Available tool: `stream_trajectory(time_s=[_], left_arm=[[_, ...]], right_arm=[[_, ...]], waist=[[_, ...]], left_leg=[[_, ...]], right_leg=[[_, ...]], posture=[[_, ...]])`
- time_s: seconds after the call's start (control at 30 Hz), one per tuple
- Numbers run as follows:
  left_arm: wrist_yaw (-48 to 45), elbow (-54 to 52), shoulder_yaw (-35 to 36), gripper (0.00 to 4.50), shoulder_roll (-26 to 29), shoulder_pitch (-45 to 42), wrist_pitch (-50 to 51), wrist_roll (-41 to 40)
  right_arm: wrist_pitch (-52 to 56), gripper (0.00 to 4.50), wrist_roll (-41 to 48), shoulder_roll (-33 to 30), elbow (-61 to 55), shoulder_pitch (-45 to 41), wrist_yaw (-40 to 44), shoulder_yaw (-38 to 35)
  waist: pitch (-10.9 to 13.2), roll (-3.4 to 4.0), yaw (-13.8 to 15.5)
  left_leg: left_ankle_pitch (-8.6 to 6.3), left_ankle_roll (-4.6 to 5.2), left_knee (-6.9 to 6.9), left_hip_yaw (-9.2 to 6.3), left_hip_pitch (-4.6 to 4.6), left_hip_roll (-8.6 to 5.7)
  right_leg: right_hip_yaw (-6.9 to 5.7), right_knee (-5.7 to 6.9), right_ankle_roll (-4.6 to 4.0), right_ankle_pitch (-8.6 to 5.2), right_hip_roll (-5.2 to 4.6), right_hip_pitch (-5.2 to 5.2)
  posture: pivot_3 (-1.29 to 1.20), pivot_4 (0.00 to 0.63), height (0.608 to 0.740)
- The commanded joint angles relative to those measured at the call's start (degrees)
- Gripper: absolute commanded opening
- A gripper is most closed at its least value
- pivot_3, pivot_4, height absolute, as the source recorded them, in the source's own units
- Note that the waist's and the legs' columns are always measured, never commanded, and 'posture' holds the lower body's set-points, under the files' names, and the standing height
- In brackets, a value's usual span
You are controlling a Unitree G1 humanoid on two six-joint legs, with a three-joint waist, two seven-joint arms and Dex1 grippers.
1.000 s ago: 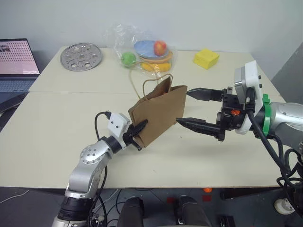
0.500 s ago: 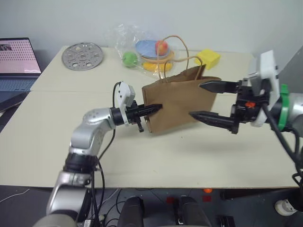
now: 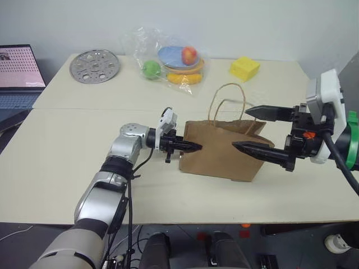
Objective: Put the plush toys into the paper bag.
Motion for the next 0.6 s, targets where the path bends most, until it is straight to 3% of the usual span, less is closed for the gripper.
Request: stream_trajectory(time_s=[0.03, 0.17, 0.27, 0.33, 0.43, 0.6], left_arm=[[-1.2, -1.5, 2.1, 1.56, 1.2, -1.9, -0.6, 0.0], [-1.3, -5.3, 3.3, 2.8, 3.9, -0.8, 1.5, -0.1], [-0.9, -13.5, 5.9, 3.7, 10.2, 2.5, 7.0, -1.9], [2.1, -20.4, 9.6, 4.3, 15.7, 5.3, 12.3, -3.6], [8.2, -28.2, 14.0, 4.46, 21.7, 8.3, 18.1, -4.2], [21.1, -41.0, 14.8, 4.46, 24.2, 13.1, 25.1, -1.1]], right_arm=[[-1.7, 4.5, 1.7, -1.0, -1.0, 0.3, -1.5, -1.6], [-2.6, 4.5, -0.1, -0.9, -0.7, 1.5, -0.9, -1.2], [-3.0, 4.5, -0.4, -1.1, 0.0, 3.9, -1.1, -3.7], [-2.4, 4.5, -3.5, -1.8, 0.9, 10.1, 1.2, -9.6], [-3.6, 4.5, -10.2, -1.4, 1.9, 19.0, 4.6, -16.0], [-15.0, 4.5, -27.4, 4.0, 10.8, 28.3, 8.1, -16.8]], waist=[[0.0, 0.0, 0.0], [0.0, 0.0, 0.0], [0.0, 0.0, -0.3], [0.0, 0.0, -0.3], [0.0, 0.0, 0.0], [0.0, -0.01, 1.0]], left_leg=[[0.0, 0.0, 0.01, 0.0, 0.0, 0.01], [0.0, 0.0, 0.02, 0.0, 0.0, 0.01], [0.0, 0.0, 0.0, -0.01, 0.0, 0.05], [0.0, 0.0, -0.04, -0.01, 0.05, 0.07], [-0.01, -0.01, -0.06, -0.24, 0.04, 0.08], [0.0, -0.02, 0.08, -0.33, 0.23, 0.04]], right_leg=[[0.01, 0.0, 0.0, 0.0, 0.0, 0.0], [0.02, 0.01, 0.01, 0.01, 0.0, 0.0], [0.01, 0.0, 0.01, 0.0, 0.01, 0.0], [0.04, 0.06, 0.01, 0.01, 0.02, -0.02], [-0.12, 0.09, 0.12, -0.06, 0.01, 0.08], [-0.21, 0.05, 0.4, -0.24, -0.06, 0.37]], posture=[[0.0, 0.15, 0.74], [0.0, 0.15, 0.74], [0.0, 0.15, 0.74], [0.0, 0.15, 0.74], [0.0, 0.15, 0.74], [0.0, 0.15, 0.74]])
